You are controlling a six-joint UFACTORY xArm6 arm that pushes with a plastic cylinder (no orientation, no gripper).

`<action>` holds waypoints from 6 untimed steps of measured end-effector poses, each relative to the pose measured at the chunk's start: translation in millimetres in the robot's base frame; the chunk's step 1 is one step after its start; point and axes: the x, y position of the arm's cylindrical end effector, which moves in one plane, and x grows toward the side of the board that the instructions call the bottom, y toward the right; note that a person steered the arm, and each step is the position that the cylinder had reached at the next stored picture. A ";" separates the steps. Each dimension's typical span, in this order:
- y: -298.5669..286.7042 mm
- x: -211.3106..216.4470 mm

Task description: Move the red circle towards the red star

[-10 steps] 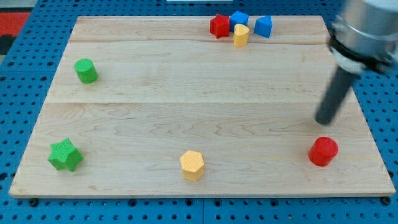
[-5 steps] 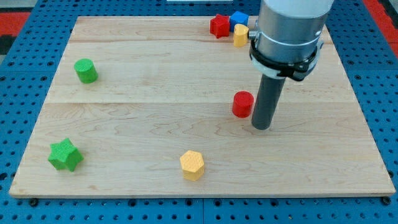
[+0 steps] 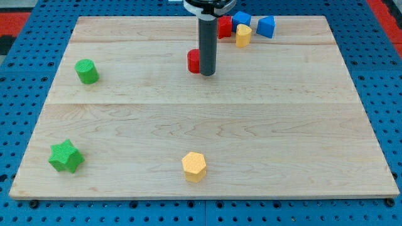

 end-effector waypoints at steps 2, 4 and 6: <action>-28.1 -35.6; 53.7 -33.6; 68.5 -52.4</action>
